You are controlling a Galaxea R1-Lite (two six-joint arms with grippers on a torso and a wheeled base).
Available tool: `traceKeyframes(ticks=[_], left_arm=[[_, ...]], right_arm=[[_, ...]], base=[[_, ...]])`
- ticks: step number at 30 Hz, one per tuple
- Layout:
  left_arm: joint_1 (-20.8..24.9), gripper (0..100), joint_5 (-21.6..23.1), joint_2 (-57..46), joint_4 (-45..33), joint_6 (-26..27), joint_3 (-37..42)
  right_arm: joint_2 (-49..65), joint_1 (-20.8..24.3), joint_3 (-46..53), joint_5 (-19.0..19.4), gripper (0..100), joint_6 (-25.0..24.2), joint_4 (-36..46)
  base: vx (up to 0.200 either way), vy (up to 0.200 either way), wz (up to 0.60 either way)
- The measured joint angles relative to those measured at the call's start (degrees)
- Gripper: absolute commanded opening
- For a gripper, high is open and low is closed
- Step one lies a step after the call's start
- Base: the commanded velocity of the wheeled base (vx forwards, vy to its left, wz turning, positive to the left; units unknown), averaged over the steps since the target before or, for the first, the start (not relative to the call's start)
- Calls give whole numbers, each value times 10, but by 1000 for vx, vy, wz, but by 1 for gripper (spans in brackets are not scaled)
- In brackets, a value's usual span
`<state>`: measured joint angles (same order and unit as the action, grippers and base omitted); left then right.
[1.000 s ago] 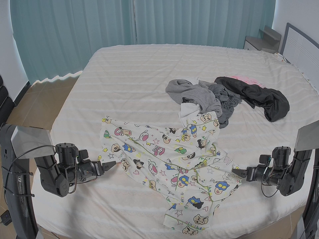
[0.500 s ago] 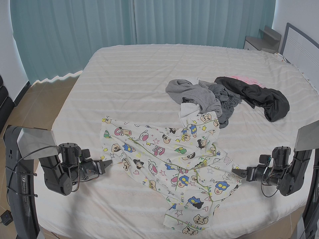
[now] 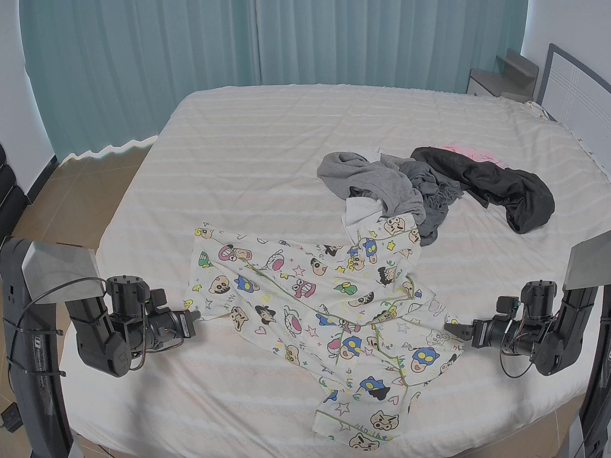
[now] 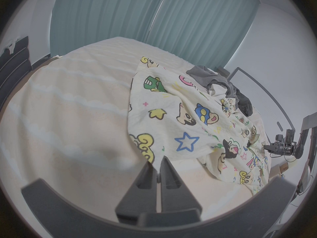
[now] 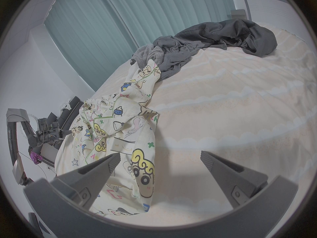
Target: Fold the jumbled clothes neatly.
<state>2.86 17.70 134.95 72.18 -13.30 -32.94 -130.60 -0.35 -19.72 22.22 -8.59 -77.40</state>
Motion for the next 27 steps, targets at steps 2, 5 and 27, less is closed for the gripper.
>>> traceKeyframes(ticks=[2, 5, 27], left_arm=[[-4, 0, 1, -15, -21, 1, 8], [-13, 0, 7, -45, -82, 6, 15], [-143, 0, 111, -272, -506, 218, 25]], right_arm=[[0, 0, 0, 0, 100, 0, 0], [0, 0, 1, 0, 100, 0, 0], [0, 1, 3, 0, 100, 0, -1]], base=[[0, 0, 0], [0, 0, 0], [0, 0, 0]])
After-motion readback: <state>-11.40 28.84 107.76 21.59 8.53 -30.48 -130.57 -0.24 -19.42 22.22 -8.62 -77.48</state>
